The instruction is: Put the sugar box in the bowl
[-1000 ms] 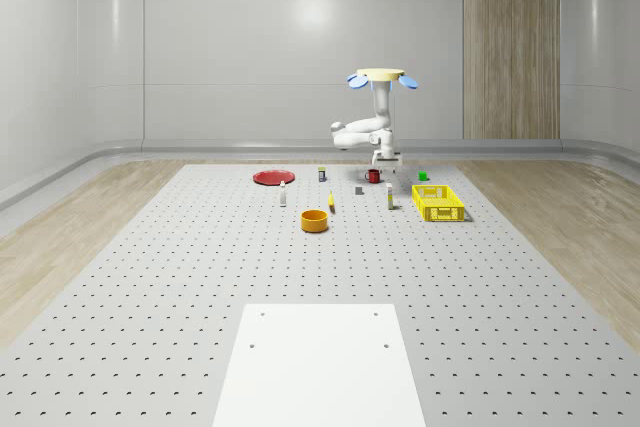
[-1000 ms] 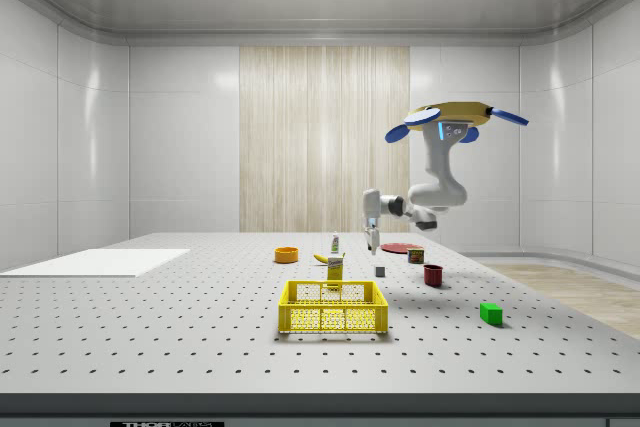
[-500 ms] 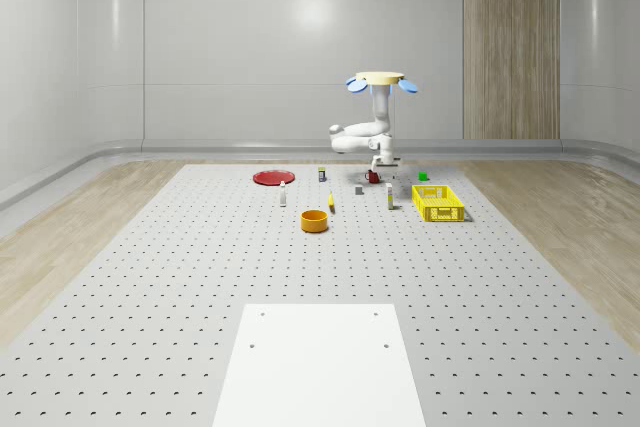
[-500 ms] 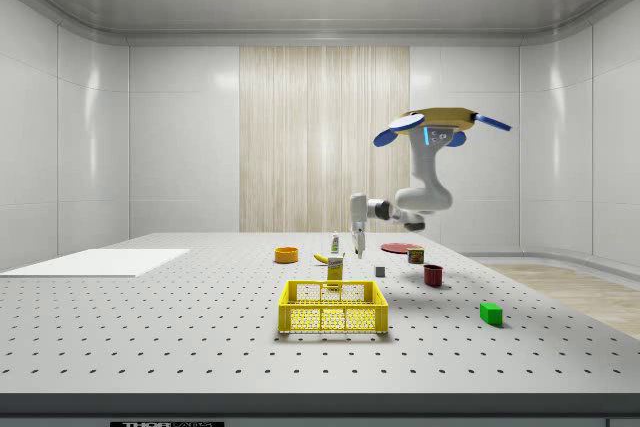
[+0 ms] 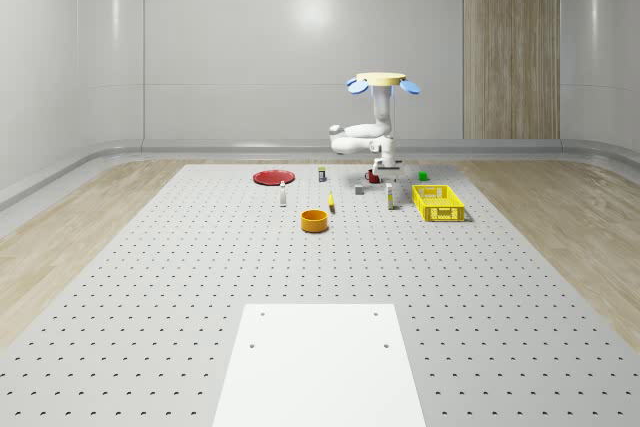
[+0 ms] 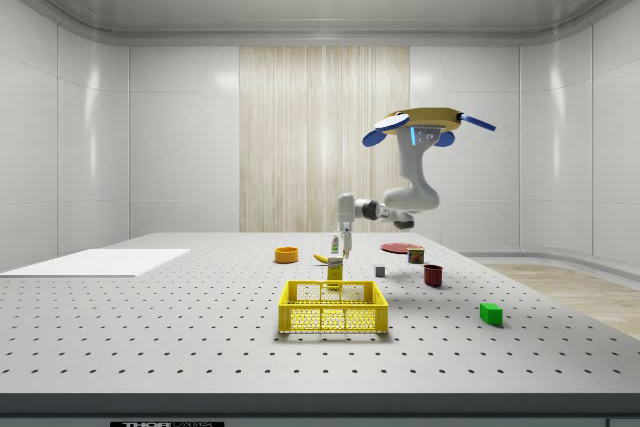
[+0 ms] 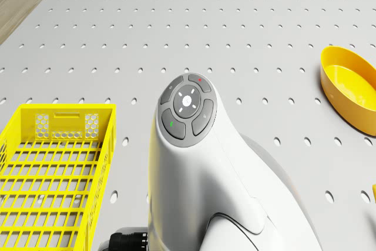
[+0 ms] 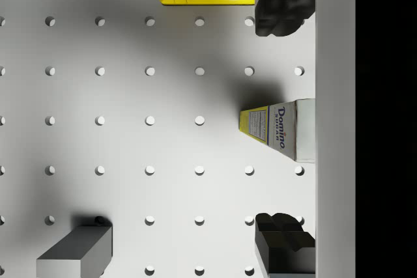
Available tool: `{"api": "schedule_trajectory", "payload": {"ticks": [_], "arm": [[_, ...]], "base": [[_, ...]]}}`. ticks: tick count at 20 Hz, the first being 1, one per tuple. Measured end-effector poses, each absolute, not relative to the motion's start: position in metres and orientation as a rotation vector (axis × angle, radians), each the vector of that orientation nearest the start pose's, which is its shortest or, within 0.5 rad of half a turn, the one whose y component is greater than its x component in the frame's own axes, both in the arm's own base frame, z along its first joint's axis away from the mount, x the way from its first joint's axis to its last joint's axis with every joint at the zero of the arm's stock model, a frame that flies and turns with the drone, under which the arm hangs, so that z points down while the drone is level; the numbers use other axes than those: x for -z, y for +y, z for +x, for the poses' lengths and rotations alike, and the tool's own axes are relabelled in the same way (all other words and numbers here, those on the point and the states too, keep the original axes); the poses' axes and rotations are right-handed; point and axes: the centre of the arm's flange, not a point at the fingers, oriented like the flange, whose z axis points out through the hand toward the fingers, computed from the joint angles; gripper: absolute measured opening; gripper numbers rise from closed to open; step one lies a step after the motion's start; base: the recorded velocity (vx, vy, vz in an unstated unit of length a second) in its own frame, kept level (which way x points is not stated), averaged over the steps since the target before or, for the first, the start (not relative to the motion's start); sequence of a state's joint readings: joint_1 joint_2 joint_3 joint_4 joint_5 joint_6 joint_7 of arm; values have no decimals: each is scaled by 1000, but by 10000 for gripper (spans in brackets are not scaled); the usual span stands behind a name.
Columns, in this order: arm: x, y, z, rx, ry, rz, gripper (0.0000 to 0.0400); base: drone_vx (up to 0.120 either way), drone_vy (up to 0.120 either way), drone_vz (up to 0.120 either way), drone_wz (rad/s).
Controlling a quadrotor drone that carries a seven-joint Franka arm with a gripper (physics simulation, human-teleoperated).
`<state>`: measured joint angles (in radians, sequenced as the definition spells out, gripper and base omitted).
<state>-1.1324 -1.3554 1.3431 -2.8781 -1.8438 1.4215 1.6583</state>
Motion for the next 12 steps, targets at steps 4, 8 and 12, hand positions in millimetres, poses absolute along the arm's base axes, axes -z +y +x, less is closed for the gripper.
{"api": "schedule_trajectory", "payload": {"ticks": [4,8,12], "arm": [[-491,0,307,-785,-2,1,400],[-491,0,307,-785,-2,1,400],[-499,0,307,-785,-2,1,400]], "base": [[120,0,0,0],[100,0,0,0],[0,0,0,0]]}}
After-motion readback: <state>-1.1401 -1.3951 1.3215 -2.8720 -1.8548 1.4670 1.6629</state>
